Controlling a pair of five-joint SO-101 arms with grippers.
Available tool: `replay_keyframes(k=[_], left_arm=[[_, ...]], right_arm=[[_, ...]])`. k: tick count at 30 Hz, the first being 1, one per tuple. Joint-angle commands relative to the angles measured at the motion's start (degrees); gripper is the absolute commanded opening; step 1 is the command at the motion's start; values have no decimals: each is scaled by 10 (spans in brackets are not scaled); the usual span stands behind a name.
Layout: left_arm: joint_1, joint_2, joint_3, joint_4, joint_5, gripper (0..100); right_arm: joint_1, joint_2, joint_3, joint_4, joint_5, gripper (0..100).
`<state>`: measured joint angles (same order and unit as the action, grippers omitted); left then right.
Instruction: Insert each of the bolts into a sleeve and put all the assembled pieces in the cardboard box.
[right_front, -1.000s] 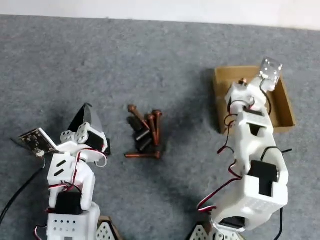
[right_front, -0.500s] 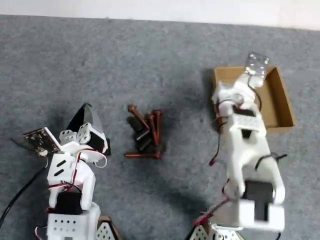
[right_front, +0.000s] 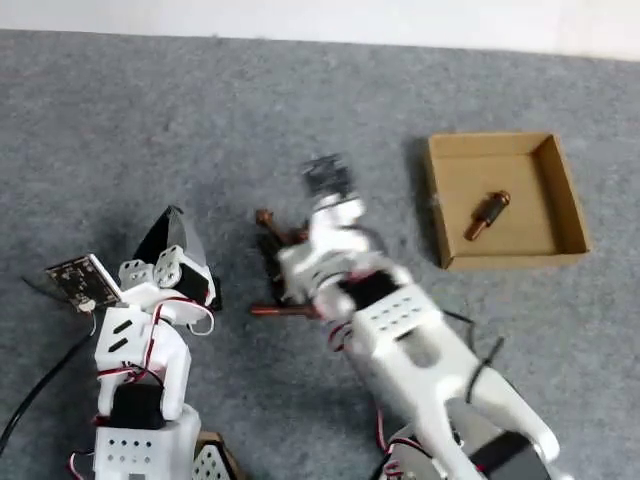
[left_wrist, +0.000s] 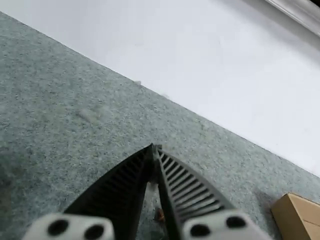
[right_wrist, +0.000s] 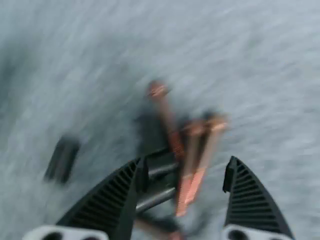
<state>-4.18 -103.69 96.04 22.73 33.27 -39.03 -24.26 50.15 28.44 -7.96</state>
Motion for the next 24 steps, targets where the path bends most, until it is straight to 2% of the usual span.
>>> replay_keyframes(k=[1,8,13,18,24], left_arm=[[-15,-7,12,-4,0,7],[-32,-7,12,-4,1,7],[-31,-7,12,-4,1,7],[-31,-7,12,-4,1,7],[-30,-7,12,-4,1,7]], right_arm=[[-45,48,-28,-14,-5,224],[-66,212,-110,-14,-101,224],[-67,288,-154,-13,-102,224],[-64,300,-155,-11,-103,224],[-57,300,-160,52,-100,224]])
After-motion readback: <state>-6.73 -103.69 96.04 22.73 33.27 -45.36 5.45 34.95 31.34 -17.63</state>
